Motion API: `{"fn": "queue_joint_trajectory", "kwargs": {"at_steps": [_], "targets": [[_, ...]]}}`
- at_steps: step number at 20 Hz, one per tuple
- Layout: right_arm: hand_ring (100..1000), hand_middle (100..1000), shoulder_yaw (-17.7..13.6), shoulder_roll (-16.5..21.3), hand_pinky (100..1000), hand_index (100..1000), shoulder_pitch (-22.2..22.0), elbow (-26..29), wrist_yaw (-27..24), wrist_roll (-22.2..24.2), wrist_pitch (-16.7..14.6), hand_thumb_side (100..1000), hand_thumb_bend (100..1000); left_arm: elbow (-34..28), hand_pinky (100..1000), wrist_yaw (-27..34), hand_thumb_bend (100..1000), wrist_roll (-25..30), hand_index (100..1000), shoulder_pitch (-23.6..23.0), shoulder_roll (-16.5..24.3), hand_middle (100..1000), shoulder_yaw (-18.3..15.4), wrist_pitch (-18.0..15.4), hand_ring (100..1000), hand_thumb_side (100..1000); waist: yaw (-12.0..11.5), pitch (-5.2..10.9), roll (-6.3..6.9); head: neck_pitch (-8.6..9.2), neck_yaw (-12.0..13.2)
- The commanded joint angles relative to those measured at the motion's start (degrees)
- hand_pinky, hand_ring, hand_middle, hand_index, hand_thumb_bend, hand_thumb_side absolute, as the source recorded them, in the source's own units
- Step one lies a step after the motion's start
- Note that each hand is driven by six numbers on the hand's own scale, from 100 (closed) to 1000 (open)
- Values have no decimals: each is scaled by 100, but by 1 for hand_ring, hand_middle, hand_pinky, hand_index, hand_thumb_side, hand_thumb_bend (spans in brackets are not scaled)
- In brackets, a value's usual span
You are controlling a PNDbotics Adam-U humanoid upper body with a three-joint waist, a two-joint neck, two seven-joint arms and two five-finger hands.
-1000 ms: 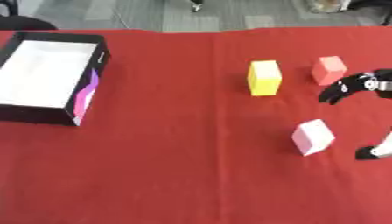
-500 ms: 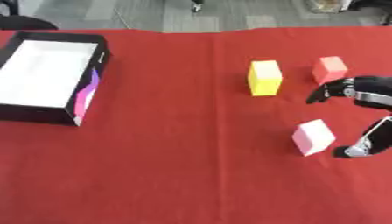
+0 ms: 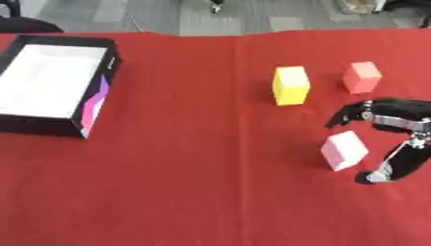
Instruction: Pick up the objects with one hand, pass them to the other hand, and then place them into the box on the other side of the table.
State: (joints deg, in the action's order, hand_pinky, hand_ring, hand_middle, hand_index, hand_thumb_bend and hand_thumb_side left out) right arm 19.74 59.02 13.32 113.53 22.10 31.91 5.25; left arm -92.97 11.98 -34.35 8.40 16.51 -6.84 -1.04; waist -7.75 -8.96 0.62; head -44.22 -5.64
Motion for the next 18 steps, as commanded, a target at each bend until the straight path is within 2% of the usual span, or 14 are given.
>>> {"fn": "queue_joint_trajectory", "kwargs": {"at_steps": [1,7,14,18], "targets": [[841,833,8,50,918,868,127,-71,111,-10,65,139,546,-55,706,20,582,20,825,39,58,812,-4,-13,697,652,-8,60,21,10,-33],[839,826,66,-28,918,865,212,-319,245,-153,107,135,534,-48,707,32,581,20,825,27,43,812,-5,-12,697,653,-24,37,25,10,-46],[840,811,145,-70,920,851,290,-716,455,38,11,116,515,-46,707,41,582,25,825,18,19,813,-7,-16,698,654,-39,9,30,10,-85],[838,805,169,-122,921,840,368,-913,480,0,-34,100,505,-46,707,50,580,22,825,13,8,813,-6,-17,697,654,-44,1,35,10,-97]]}}
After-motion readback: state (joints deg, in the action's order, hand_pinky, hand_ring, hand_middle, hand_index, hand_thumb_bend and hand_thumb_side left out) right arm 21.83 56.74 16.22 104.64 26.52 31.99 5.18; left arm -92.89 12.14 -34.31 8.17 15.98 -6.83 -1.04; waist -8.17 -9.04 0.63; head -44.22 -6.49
